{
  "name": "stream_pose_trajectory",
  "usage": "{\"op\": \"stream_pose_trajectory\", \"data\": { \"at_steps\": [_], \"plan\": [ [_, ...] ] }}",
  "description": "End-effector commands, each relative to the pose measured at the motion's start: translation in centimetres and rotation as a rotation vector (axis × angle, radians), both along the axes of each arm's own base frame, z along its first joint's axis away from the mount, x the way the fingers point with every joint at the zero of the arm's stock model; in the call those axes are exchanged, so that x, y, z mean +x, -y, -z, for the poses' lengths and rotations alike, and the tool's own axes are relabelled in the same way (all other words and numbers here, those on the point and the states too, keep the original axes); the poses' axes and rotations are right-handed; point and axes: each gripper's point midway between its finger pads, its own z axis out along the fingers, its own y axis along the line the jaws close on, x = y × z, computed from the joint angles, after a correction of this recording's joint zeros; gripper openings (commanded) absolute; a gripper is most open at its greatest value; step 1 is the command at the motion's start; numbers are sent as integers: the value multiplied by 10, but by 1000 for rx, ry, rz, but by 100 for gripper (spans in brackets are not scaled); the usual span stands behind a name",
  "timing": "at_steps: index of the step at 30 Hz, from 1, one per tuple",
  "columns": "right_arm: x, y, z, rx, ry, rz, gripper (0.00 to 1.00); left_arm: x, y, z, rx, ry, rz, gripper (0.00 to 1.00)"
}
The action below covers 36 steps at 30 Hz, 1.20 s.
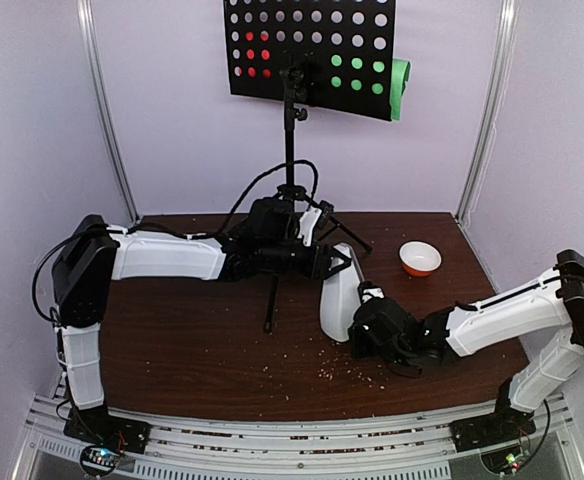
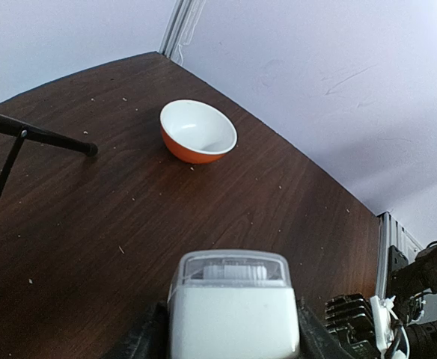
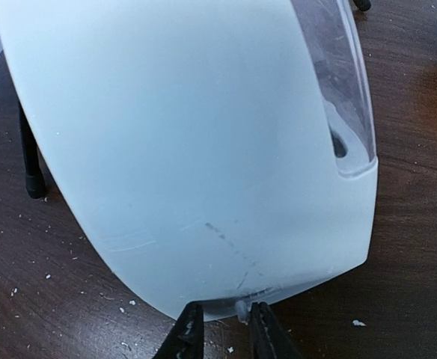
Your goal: Pack up the instrument practice props
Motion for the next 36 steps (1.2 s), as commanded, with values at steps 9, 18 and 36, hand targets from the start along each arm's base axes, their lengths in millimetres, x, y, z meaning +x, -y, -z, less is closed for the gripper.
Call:
{"op": "stream_pose_trajectory", "data": {
  "at_steps": [9,18,36],
  "plan": [
    [-1,-2,-26,64,61,-26,69,-8,-6,23,48,9,49,46],
    [-3,35,-99,200,219,-32,95,-63,-2,14,22,225,375,43],
    [-18,-6,-179,608,250,-617,100,-81,-20,-18,-6,334,374,91]
  ]
}}
